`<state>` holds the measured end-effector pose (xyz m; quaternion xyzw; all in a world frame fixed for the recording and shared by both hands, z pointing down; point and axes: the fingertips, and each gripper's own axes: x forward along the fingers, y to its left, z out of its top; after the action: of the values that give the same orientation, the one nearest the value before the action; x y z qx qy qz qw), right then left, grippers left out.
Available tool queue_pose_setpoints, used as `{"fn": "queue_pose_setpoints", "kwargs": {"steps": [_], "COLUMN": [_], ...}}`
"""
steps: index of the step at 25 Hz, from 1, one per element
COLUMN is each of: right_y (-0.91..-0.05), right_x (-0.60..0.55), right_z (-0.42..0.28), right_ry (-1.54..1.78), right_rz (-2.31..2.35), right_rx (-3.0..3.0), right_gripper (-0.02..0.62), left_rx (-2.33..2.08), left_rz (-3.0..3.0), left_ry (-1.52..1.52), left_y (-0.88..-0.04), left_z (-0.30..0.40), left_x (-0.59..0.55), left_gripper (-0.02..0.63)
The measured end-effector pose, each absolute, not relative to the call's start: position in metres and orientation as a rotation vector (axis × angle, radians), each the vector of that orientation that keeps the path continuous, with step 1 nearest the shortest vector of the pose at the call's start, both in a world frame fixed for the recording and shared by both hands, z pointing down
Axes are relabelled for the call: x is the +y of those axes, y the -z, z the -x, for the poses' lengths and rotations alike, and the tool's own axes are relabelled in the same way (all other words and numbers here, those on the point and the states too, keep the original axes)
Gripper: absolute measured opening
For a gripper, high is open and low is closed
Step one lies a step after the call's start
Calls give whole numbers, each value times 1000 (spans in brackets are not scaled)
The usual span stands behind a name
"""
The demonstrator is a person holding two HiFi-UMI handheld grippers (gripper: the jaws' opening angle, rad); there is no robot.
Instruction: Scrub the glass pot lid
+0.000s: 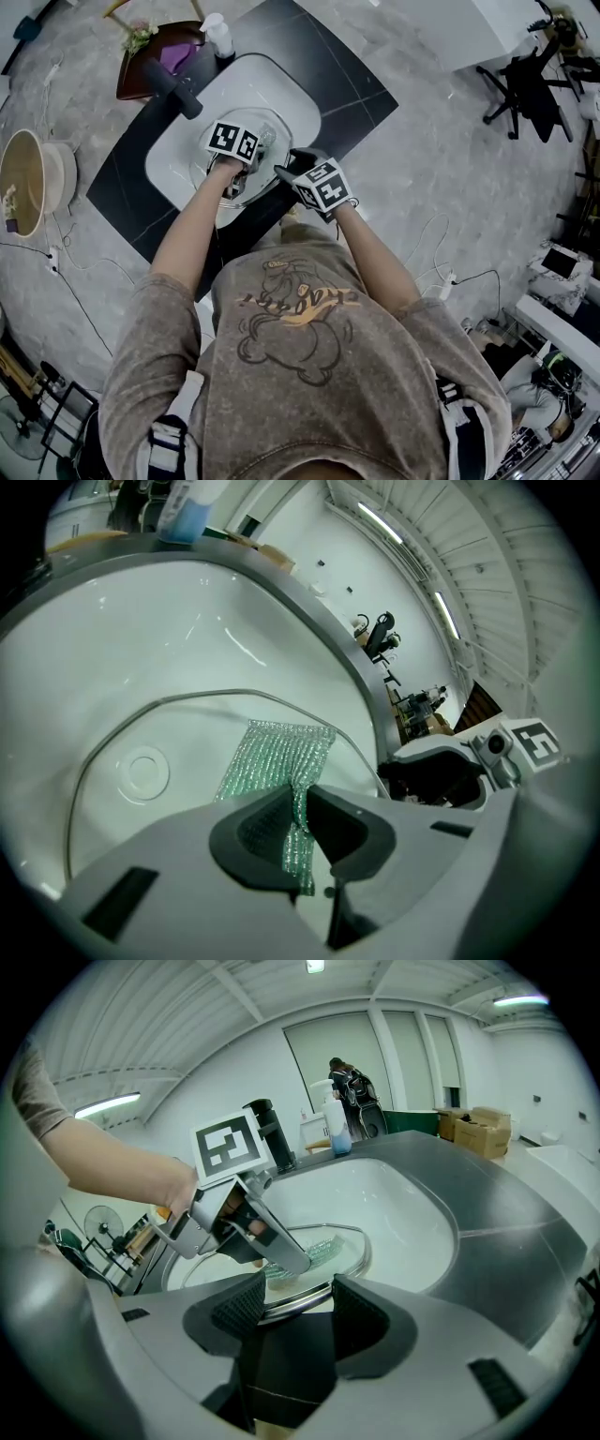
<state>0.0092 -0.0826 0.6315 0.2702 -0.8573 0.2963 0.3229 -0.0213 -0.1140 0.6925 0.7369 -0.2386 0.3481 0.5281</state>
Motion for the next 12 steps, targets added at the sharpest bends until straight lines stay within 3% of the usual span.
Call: {"fn": "queue_pose_setpoints", "kwargs": {"steps": [12], "right_y": [-631], "right_x": [-83], "right_z": [-9], "right_ry": [-781], "right_rz": [-699], "right_rx": [-2246], "right_gripper": [244], "left_rx": [-765], "left_rz": [-1766], "left_ry": [-860], "left_y": [-728], "left_z": [66], "left_x": [-149], "left_gripper": [55]}}
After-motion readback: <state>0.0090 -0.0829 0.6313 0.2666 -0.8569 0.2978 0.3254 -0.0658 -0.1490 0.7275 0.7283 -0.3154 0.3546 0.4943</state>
